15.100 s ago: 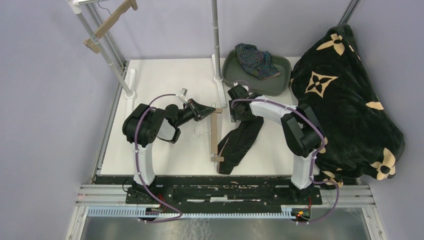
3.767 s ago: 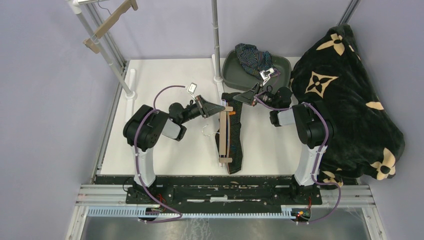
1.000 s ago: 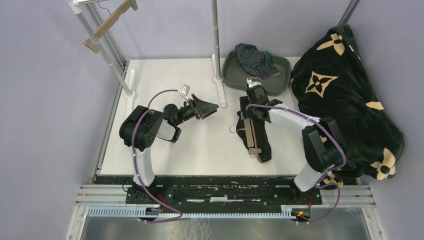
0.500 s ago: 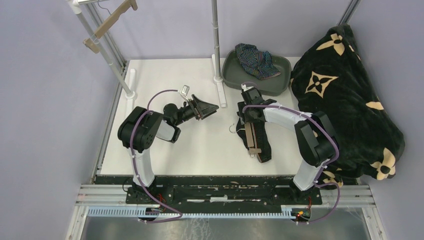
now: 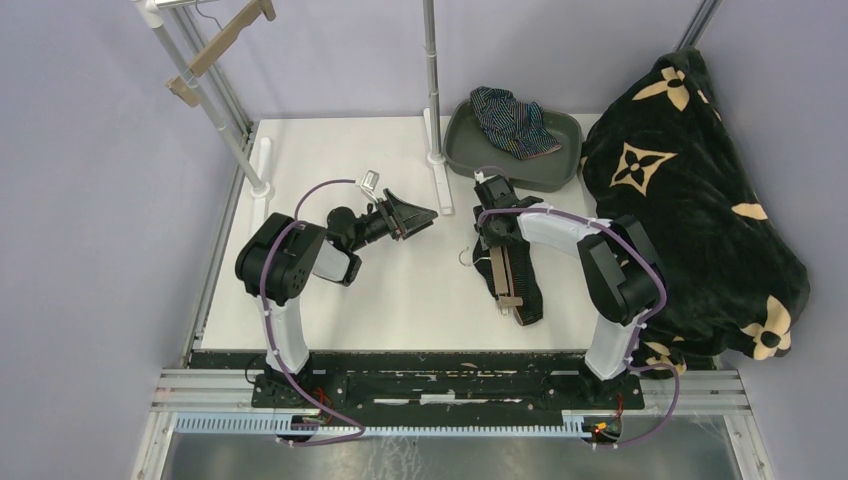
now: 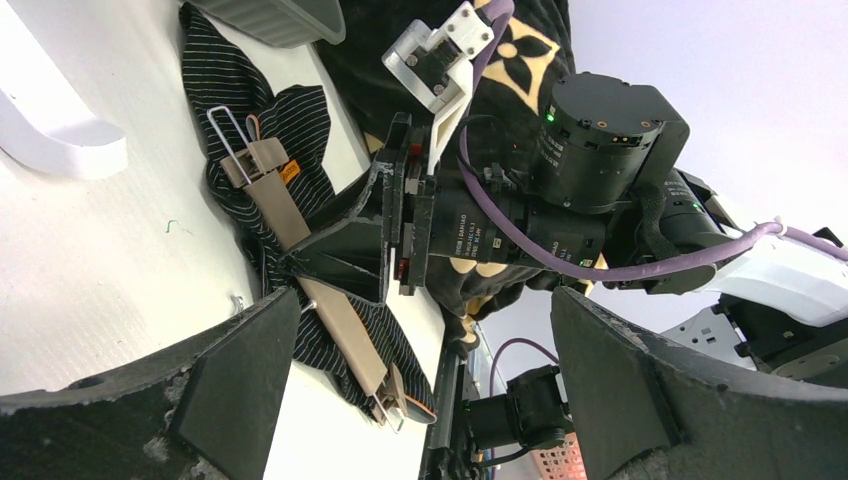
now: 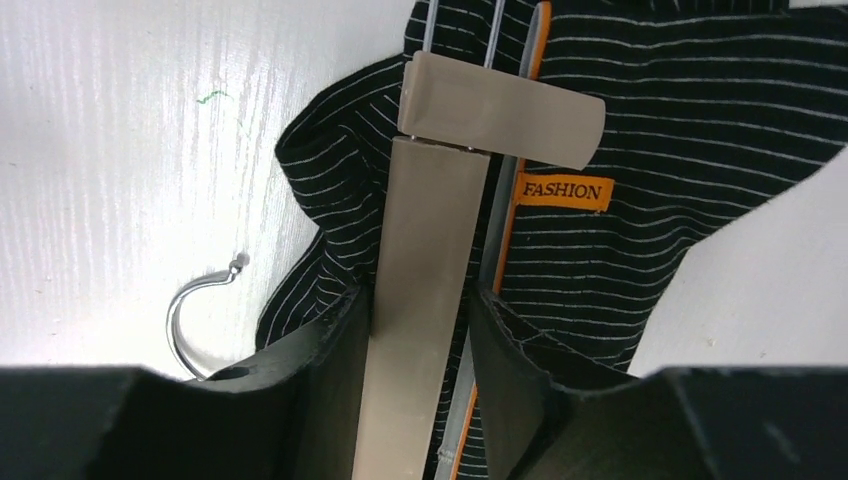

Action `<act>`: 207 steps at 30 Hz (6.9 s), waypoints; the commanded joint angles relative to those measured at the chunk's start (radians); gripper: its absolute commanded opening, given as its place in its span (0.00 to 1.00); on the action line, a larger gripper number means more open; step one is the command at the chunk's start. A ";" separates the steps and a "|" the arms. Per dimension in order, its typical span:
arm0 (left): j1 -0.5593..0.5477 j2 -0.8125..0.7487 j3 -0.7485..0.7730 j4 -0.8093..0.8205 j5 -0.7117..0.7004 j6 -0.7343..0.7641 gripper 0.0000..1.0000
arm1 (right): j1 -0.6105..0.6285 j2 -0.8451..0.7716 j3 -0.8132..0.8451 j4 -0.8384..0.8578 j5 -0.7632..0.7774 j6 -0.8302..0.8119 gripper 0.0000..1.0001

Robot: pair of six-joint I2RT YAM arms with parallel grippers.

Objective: Clip the underwear to the hanger
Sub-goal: Pick up the hanger at the center of the board, then adjust the underwear on the hanger.

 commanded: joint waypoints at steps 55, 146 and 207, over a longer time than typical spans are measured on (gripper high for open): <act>-0.255 -0.404 0.105 -0.801 -0.449 0.675 0.88 | -0.258 -0.254 -0.101 0.558 -0.583 0.632 0.16; -0.296 -0.710 0.733 -1.918 -0.823 0.888 0.03 | -0.275 -0.727 -0.276 0.274 -0.331 0.318 1.00; -0.131 -0.686 0.576 -1.517 -0.479 0.641 0.03 | -0.157 -0.173 -0.418 1.432 -0.648 0.957 0.85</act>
